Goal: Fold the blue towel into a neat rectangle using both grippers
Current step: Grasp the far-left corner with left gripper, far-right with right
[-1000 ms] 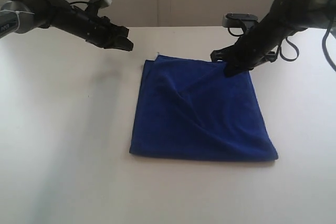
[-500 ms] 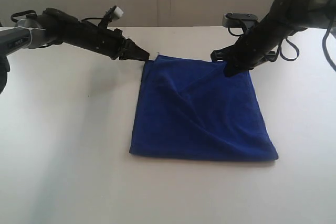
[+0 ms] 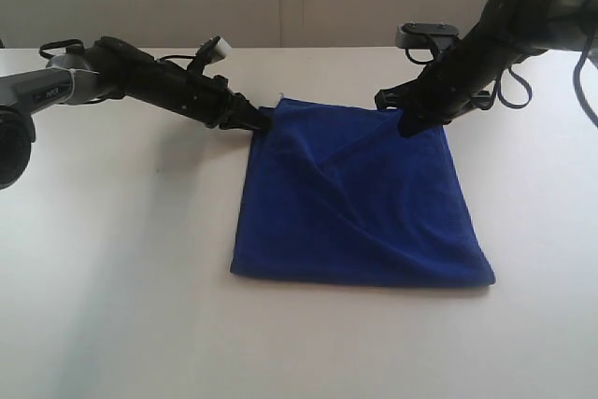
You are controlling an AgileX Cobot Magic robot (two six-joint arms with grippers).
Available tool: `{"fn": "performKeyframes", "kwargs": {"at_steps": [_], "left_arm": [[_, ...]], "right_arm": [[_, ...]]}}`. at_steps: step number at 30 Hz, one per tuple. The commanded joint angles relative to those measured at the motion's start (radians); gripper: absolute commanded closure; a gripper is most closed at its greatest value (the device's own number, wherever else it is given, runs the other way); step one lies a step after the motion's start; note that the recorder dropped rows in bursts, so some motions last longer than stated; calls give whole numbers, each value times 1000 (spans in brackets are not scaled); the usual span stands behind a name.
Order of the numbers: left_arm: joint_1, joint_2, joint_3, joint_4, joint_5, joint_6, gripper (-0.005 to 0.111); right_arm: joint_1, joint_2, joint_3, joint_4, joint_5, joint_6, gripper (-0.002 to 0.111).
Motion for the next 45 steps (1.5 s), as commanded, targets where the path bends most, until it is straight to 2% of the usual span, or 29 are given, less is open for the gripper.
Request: {"fn": "performKeyframes", "kwargs": {"at_steps": [1,6,10,20,27,35,41,45], "left_arm": [[-5,3,-2,96,-3,-57,107],[-5,2,-2,127,4,-79,107],[-5,-5,-2,229,13,-127,107],[7,-5,-2,337,38,-153,107],[53,-7,-2,337,52,-152,107],[53,-7,-2,334,26,-119,107],[53,-24,-6,227,12,-107,107],[53,-60,-60,202,-14,-104,107]], "right_arm": [[-1,-2,-2,-3,-4,-13,108],[-1,-2,-2,-3,-5,-13,108],[-1,-2,-2,-7,-5,-13,108],[-1,-2,-2,-11,-5,-13,108],[-1,-2,-2,-11,-11,-13,108],[-1,-2,-2,-79,-11,-13,108],[-1,-2,-2,-106,-15,-13,108],[-1,-2,-2,-106,-15,-13,108]]}}
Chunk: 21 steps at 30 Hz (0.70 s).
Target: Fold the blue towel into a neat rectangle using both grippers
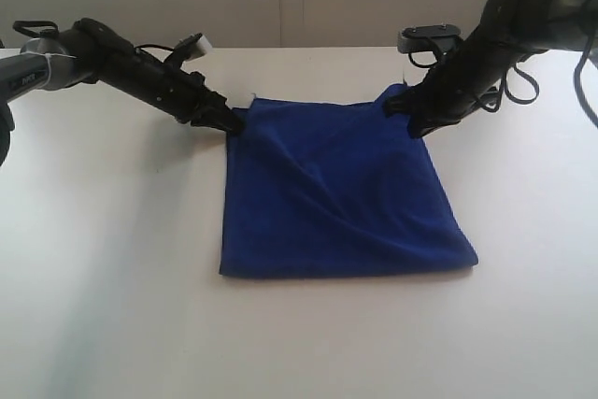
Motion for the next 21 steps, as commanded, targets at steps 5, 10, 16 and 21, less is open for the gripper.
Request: {"fn": "performKeyframes", "kwargs": {"at_steps": [5,10,16,21], "left_arm": [[5,-30,-73,-12,-168,-67,107],[-3,-27,-73,-65,-267,-67,107],[-34,-15,-74,-68,-342,-58,107],[-44,19,-76,-152,-350,-23,105]], "right_arm": [[-1,-2,-2,-10,-4,-13,108],[-1,-2,-2,-10,-5,-9,108],[-1,-2,-2,-10,-11,-9,108],[-1,-2,-2,-8,-11,-9,108]]}}
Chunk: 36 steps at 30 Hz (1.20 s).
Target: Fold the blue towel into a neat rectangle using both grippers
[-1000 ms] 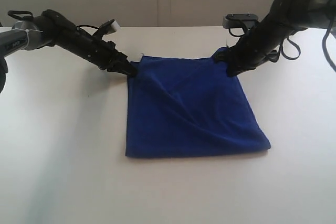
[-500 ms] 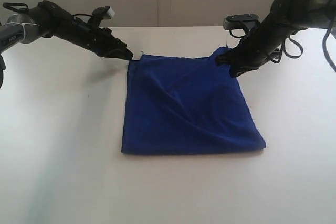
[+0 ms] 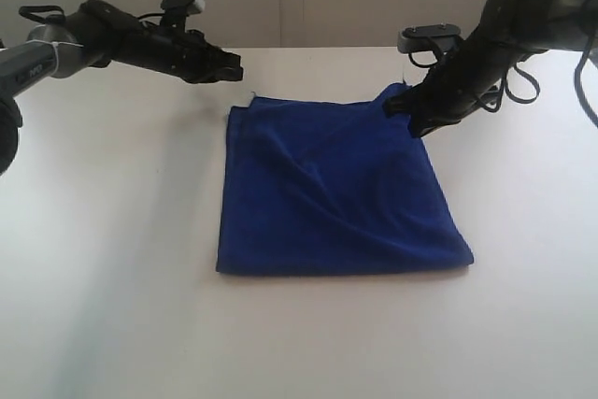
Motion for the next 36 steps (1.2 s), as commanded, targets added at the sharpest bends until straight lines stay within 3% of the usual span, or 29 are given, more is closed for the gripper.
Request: {"fn": "performKeyframes", "kwargs": {"at_steps": [1,9,24,36], "left_arm": [[-10,28,-6,-123,2,55,103],[0,45,-10,-174,-31,130,78],[1,67,-10,-158,-48,161,77],[1,96,-12,-155,78,183,77]], "right_arm": [[-1,-2,-2,-2,-7,-9,108],[-1,-2,-2,-2,-7,-9,108],[-1,-2,-2,-2,-16,-9,108],[-1,-2,-2,-1,-33,-9,108]]}}
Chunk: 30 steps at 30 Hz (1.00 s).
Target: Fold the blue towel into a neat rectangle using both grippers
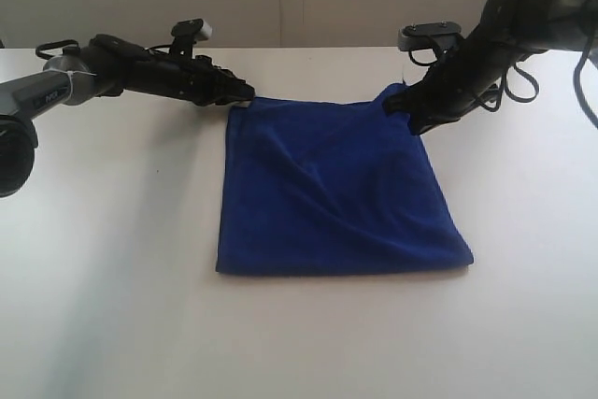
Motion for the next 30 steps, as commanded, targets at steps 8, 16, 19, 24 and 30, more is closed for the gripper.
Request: {"fn": "performKeyframes", "kwargs": {"at_steps": [8,16,19,24,30], "left_arm": [[-1,5,-3,12,123,35,77],[-1,5,-3,12,111,40,107],[-1,5,-5,9,99,38,107],[-1,5,-47,-14,106,59,107],[-1,5,-81,0,119,66,107]], "right_arm": [[-1,2,-2,2,-13,-9,108],[-1,2,-2,2,-13,-9,108],[-1,2,-2,2,-13,-9,108],[-1,2,-2,2,-12,-9,108],[-1,2,-2,2,-10,-9,108]]}}
